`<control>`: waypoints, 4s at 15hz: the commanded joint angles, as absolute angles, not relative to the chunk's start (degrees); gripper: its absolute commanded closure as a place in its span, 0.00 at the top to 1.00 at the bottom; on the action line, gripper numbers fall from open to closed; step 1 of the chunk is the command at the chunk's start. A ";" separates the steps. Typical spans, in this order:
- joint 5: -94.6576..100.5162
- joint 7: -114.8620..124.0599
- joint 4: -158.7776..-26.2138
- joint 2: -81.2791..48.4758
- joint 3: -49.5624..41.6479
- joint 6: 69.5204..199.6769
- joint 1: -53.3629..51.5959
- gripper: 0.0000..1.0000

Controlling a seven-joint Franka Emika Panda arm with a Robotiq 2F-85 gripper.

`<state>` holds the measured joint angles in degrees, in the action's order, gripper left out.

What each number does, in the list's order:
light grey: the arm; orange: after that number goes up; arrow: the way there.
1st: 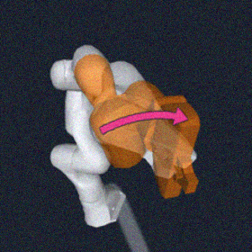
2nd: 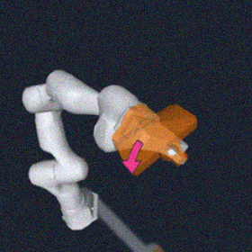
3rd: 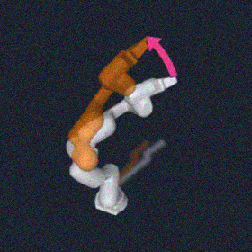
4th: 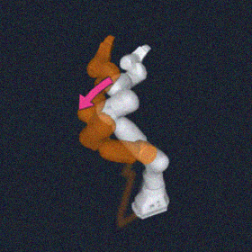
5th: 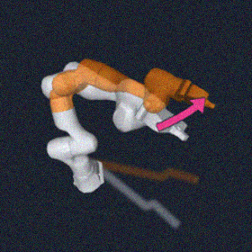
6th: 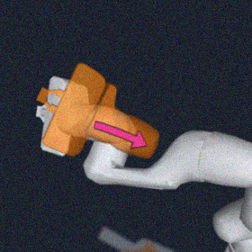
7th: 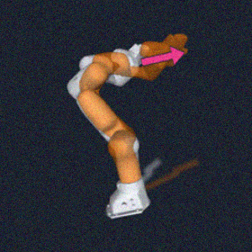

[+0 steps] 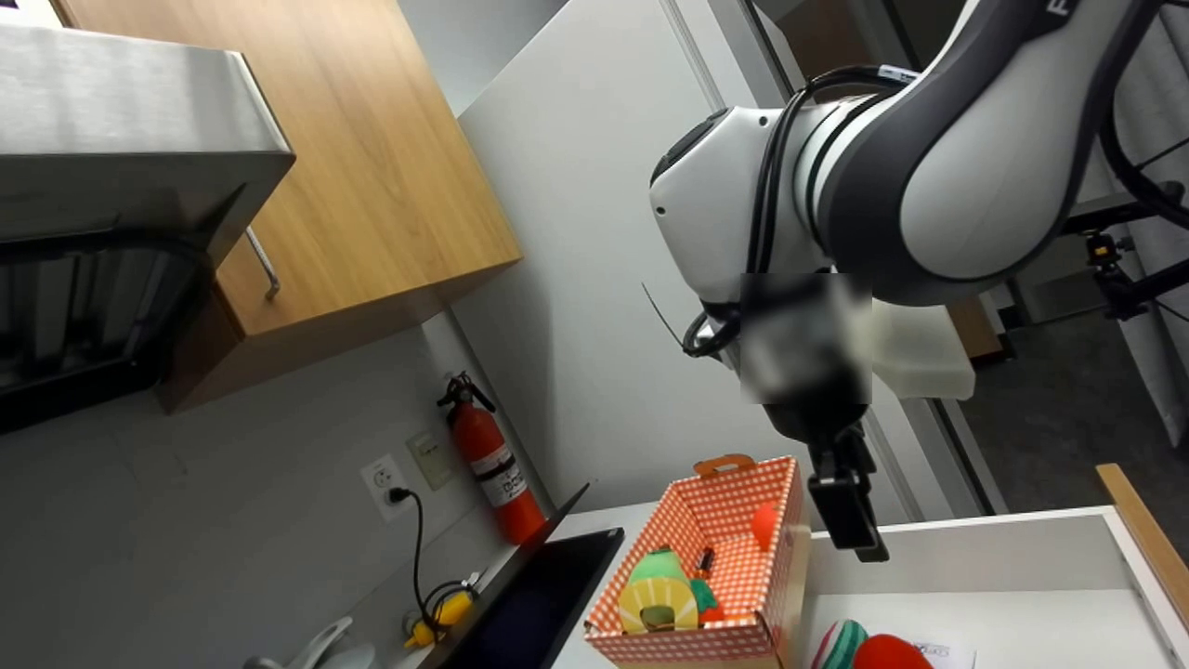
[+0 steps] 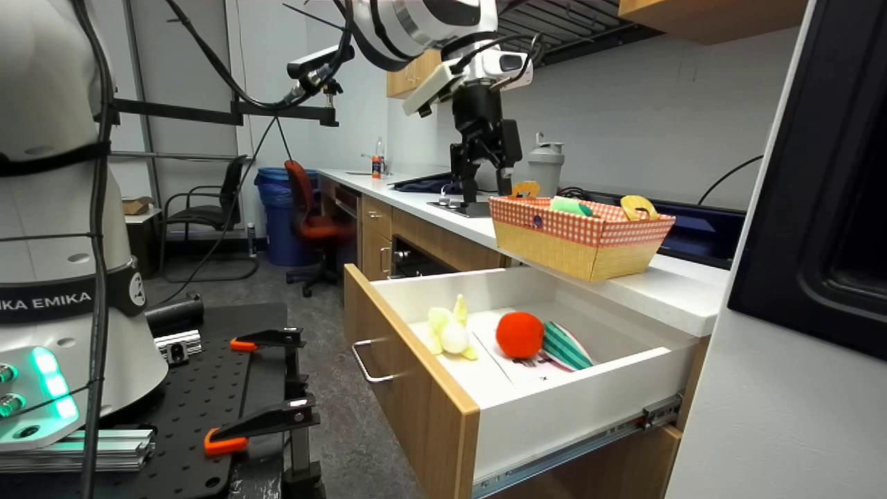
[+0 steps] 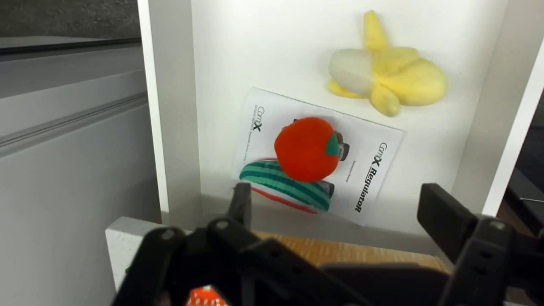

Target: Put the watermelon, banana and big orange plush in the top drawer below the countertop

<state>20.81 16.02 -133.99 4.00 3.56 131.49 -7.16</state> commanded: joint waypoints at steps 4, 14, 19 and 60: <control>19.33 15.23 -133.92 4.83 4.47 129.98 -6.06 0.58; 17.48 10.62 -126.90 -1.75 3.62 129.91 -5.12 0.00; 16.71 7.77 -121.89 -6.47 2.95 129.64 -4.51 0.00; 13.74 5.23 -110.19 -13.90 1.38 126.37 -4.81 0.00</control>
